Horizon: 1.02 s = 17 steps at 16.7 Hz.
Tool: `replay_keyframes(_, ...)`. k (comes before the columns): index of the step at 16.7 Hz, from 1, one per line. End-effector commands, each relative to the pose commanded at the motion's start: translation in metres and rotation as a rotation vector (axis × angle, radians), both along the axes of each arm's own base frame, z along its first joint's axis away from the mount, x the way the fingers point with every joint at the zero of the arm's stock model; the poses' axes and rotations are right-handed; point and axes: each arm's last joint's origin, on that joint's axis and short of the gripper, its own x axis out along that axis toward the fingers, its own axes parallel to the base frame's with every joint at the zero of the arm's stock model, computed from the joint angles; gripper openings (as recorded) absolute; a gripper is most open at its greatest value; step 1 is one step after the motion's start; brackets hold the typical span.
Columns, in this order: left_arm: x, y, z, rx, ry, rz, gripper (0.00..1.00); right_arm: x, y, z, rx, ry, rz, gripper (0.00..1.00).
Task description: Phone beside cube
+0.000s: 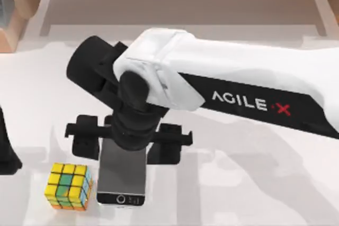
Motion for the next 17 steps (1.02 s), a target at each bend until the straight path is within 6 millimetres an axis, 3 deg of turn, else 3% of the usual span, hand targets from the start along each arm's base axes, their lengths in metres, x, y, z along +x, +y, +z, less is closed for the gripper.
replay_keyframes(7, 0.0, 0.0, 0.0, 0.0, 0.0, 0.0, 1.0, -0.006, -0.017, -0.051, -0.212, 0.075, -0.02, 0.0)
replay_keyframes(11, 0.0, 0.0, 0.0, 0.0, 0.0, 0.0, 1.0, -0.006, -0.017, -0.051, -0.212, 0.075, -0.02, 0.0)
replay_keyframes(17, 0.0, 0.0, 0.0, 0.0, 0.0, 0.0, 1.0, -0.006, -0.017, -0.051, -0.212, 0.075, -0.02, 0.45)
